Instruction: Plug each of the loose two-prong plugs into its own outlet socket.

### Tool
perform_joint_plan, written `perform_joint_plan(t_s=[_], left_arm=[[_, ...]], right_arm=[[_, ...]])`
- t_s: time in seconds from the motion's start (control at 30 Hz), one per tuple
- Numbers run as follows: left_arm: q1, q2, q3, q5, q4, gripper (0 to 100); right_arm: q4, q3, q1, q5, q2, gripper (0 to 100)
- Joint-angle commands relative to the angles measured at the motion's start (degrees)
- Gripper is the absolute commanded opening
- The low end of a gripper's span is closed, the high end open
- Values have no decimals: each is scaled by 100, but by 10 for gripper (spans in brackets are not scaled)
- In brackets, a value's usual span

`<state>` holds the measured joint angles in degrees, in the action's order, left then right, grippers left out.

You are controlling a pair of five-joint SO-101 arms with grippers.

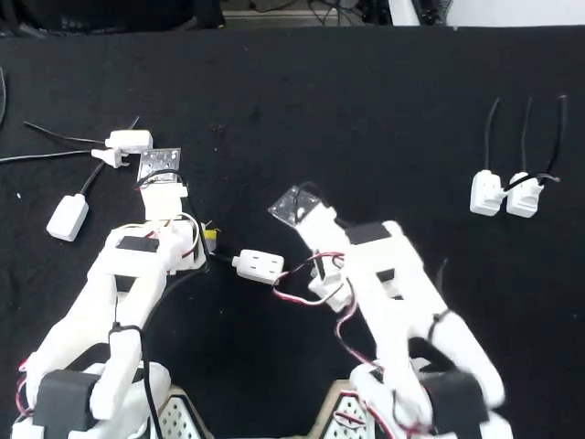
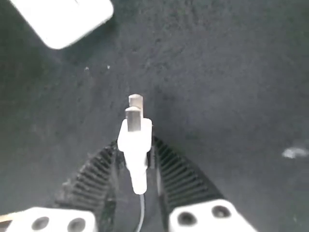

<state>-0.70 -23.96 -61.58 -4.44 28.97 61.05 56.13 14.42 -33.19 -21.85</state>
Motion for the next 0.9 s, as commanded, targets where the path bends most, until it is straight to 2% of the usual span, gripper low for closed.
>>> perform_joint_plan(t_s=[0.0, 0.13, 0.27, 0.37, 0.5, 0.87], left_arm=[[4, -35, 22, 0, -26, 238], [4, -158, -66, 79, 105, 238], [-13, -774, -286, 237, 220, 238], [-13, -1530, -637, 237, 220, 238], [40, -2611, -1147, -79, 211, 238], [4, -4686, -2062, -132, 211, 238]], right_arm=[[695, -637, 88, 492, -1429, 11], [431, -444, 387, 607, -2299, 11], [-404, 110, 1213, 413, -2466, 11], [-1424, 585, 1855, 457, -2281, 11], [-2479, 875, 2251, 844, -1859, 11], [-3815, 910, 2927, 1881, -708, 11]])
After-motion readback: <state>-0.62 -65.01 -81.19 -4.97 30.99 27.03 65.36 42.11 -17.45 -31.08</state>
